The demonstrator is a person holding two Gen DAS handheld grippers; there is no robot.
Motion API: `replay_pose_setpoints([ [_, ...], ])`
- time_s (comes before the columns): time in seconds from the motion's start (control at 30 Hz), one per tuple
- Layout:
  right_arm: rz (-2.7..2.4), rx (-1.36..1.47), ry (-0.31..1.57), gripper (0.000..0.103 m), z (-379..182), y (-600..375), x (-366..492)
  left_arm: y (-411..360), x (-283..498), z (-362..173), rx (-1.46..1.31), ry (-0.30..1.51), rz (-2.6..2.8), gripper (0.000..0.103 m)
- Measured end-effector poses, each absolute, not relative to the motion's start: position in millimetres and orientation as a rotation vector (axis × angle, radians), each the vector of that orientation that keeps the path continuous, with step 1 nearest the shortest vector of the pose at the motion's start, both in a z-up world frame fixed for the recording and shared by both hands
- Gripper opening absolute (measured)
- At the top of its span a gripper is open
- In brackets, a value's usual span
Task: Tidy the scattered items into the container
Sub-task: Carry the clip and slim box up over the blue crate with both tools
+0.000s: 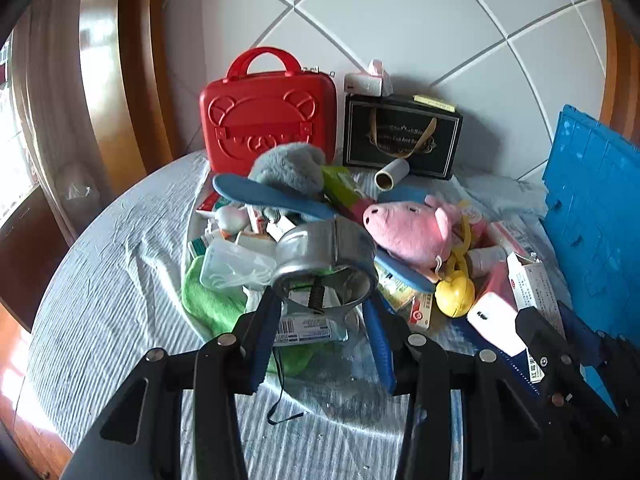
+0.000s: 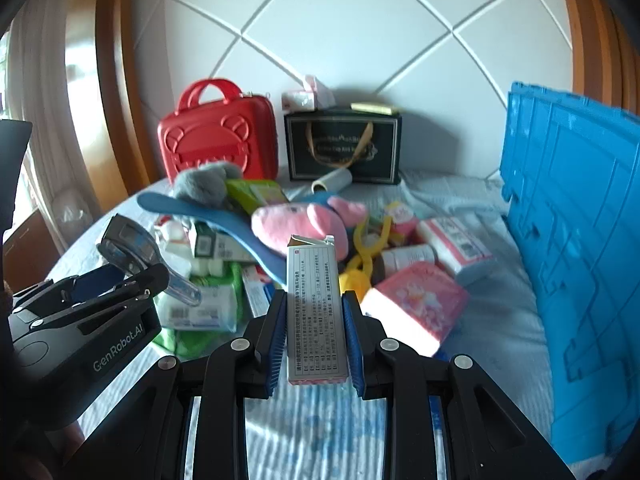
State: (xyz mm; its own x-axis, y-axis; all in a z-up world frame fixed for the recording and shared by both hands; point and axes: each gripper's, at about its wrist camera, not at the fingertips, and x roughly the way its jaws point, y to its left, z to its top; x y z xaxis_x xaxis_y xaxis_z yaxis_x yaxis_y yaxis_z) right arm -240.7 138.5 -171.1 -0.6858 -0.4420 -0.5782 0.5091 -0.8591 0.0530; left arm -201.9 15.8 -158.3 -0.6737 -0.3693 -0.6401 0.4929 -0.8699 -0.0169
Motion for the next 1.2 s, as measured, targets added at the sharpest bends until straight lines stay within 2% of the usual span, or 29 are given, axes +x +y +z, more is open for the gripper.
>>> replay_pose_setpoints([
  [0.3,-2.594,0.619,0.142,0.027,-98,135,-222,13,-192,-96,0.740,0.239,-2.629,0.041],
  [0.67,-2.772,0.483,0.152,0.027,-41,168,-209,43,-202,-45,0.617,0.200,-2.808,0.041],
  [0.9,-2.878,0.411,0.141,0.027,2,238,-228,120,-229,-1,0.518,0.145,-2.941,0.040],
  [1.2,-2.968,0.331,0.137,0.027,51,389,-284,266,-280,57,0.358,0.125,-3.052,0.040],
])
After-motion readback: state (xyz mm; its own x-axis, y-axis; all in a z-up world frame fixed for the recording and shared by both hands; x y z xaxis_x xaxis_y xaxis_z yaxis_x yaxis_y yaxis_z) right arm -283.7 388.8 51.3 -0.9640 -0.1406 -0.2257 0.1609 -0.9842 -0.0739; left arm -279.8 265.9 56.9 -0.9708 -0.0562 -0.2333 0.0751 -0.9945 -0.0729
